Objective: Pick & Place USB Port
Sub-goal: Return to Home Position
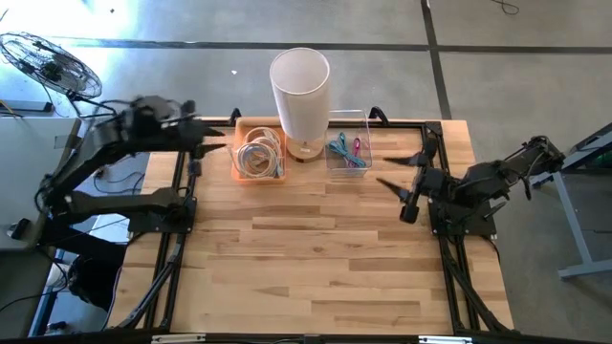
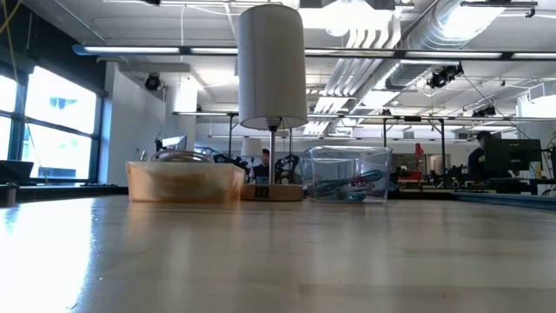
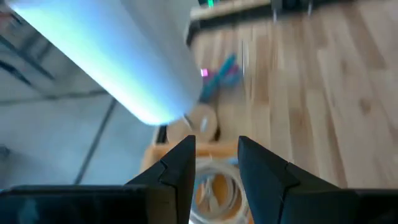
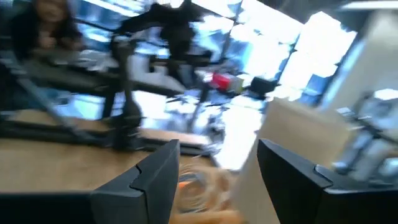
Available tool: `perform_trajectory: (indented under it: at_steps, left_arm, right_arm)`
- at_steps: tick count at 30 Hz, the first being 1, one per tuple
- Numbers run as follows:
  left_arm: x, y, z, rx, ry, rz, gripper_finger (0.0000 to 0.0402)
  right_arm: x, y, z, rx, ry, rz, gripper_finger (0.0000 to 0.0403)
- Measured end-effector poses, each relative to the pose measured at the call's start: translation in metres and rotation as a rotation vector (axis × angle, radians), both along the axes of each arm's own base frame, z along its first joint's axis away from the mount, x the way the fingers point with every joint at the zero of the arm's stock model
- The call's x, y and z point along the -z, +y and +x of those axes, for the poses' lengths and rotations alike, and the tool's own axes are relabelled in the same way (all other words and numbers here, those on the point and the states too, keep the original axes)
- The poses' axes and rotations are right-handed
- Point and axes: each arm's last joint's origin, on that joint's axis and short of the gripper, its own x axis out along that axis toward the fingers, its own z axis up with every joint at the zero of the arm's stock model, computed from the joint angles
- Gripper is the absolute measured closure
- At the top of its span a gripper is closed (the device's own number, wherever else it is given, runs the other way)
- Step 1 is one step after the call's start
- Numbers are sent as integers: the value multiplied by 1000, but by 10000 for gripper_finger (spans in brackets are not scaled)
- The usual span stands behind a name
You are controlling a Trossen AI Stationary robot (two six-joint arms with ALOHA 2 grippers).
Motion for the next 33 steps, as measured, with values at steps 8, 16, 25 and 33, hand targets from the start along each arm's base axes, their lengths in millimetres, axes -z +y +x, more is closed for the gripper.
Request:
perform_trajectory:
  at_steps: [8, 16, 25, 33]
  left_arm:
    - [-11, -32, -54, 37, -188, 46, 286]
    - [-9, -56, -109, -25, -353, 123, 286]
    - [25, -71, -142, -53, -427, 172, 367]
    - [77, -64, -126, -14, -470, 170, 399]
  right_arm:
    - [-20, -20, -17, 130, -124, -27, 200]
    - [-28, -41, -42, 180, -175, -16, 240]
    - [-15, -53, -62, 209, -81, 27, 385]
    - [-7, -55, -68, 207, -22, 57, 400]
